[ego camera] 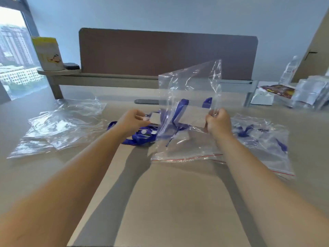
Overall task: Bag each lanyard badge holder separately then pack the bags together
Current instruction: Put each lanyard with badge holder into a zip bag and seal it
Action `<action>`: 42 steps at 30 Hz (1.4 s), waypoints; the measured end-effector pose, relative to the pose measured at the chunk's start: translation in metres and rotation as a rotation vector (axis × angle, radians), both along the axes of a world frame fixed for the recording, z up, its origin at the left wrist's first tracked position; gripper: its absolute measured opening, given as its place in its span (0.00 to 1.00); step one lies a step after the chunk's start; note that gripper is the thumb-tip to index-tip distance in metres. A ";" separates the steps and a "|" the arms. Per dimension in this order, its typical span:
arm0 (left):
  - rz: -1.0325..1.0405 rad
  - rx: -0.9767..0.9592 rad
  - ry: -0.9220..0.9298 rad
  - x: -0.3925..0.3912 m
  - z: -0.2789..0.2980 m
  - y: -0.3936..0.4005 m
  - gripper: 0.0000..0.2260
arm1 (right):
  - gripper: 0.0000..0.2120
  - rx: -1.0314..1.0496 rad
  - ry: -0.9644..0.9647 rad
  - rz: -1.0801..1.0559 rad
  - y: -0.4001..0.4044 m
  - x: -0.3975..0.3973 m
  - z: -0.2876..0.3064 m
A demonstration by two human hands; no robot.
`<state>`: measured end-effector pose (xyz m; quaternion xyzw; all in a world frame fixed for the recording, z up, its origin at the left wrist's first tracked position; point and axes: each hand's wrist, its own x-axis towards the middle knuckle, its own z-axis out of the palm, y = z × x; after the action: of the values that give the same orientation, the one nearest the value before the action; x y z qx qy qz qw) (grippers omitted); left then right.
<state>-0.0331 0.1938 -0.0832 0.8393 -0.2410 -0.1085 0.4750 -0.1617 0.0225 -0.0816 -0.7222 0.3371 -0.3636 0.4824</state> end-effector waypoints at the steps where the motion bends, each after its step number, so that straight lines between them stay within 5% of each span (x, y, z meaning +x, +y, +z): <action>1: -0.024 0.063 -0.020 0.001 -0.004 -0.013 0.18 | 0.05 -0.005 -0.005 -0.042 -0.012 -0.004 -0.002; 9: -0.190 0.382 -0.261 -0.009 -0.036 -0.124 0.13 | 0.15 0.021 0.096 -0.337 -0.096 -0.036 -0.022; 15: -0.179 0.731 -0.439 -0.020 -0.060 -0.170 0.20 | 0.17 0.023 0.351 -0.388 -0.136 -0.060 -0.042; 21: -0.192 0.780 -0.400 -0.027 -0.065 -0.186 0.17 | 0.25 -0.068 0.477 -0.412 -0.143 -0.064 -0.044; 26: -0.254 0.816 -0.459 -0.035 -0.062 -0.184 0.13 | 0.24 -0.334 0.590 -0.431 -0.132 -0.067 -0.047; 31: -0.358 0.918 -0.628 -0.045 -0.056 -0.168 0.16 | 0.16 -0.521 0.519 -0.307 -0.116 -0.070 -0.041; 34: -0.438 0.883 -0.553 -0.051 -0.055 -0.156 0.18 | 0.14 -0.522 0.488 -0.055 -0.102 -0.069 -0.045; 37: -0.412 0.858 -0.476 -0.053 -0.056 -0.145 0.20 | 0.13 -0.543 0.727 0.154 -0.088 -0.065 -0.060; 42: -0.420 0.900 -0.487 -0.050 -0.052 -0.138 0.18 | 0.14 -0.632 1.074 0.065 -0.085 -0.065 -0.064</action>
<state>-0.0832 0.0554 -0.1347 0.8942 -0.4361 -0.0961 -0.0320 -0.2269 -0.0627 -0.1453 -0.9219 0.3865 -0.0171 0.0192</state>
